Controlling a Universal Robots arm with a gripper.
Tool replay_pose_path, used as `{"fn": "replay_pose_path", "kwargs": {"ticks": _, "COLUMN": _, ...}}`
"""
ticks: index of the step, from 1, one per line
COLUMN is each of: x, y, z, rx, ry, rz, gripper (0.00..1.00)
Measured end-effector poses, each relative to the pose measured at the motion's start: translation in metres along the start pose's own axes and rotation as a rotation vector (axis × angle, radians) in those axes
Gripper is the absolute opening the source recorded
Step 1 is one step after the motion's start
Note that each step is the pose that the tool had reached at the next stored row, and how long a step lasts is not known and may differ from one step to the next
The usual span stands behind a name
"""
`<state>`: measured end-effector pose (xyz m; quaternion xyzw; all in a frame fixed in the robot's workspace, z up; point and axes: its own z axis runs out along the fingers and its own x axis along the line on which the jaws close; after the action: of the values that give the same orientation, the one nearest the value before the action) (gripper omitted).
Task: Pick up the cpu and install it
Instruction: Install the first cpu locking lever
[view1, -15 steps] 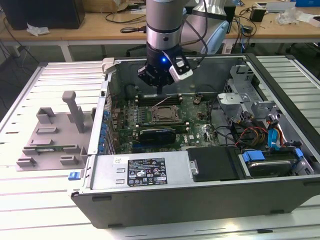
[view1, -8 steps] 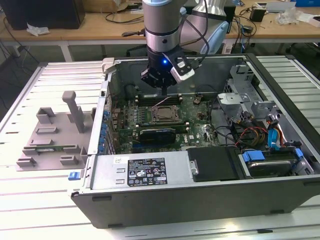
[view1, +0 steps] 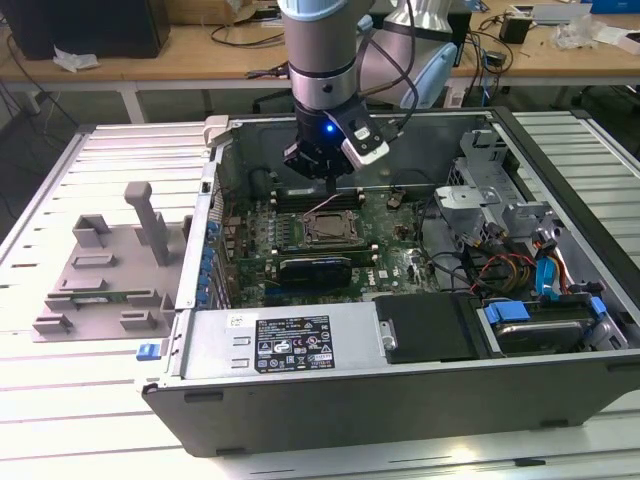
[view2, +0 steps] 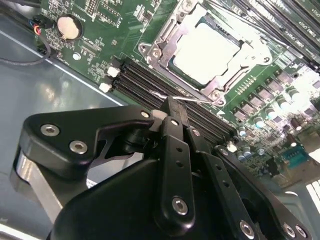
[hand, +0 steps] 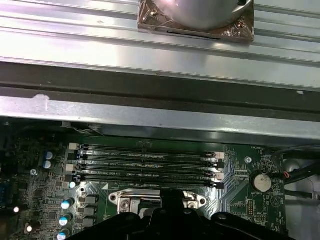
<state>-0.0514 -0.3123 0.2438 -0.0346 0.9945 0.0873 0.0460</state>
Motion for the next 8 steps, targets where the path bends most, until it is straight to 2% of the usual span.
{"fn": "replay_pose_path", "kwargs": {"ticks": 1, "x": 0.0011, "y": -0.0006, "z": 0.0039, "rx": 0.0003, "ry": -0.0065, "rz": -0.001, "gripper": 0.11}}
{"fn": "replay_pose_path", "kwargs": {"ticks": 5, "x": 0.0012, "y": -0.0007, "z": 0.0048, "rx": 0.0007, "ry": -0.0076, "rz": -0.001, "gripper": 0.11}}
{"fn": "replay_pose_path", "kwargs": {"ticks": 6, "x": 0.0013, "y": -0.0006, "z": 0.0052, "rx": 0.0033, "ry": -0.0079, "rz": 0.000, "gripper": 0.11}}
{"fn": "replay_pose_path", "kwargs": {"ticks": 8, "x": 0.0012, "y": 0.0013, "z": 0.0062, "rx": 0.0224, "ry": -0.0071, "rz": 0.003, "gripper": 0.11}}
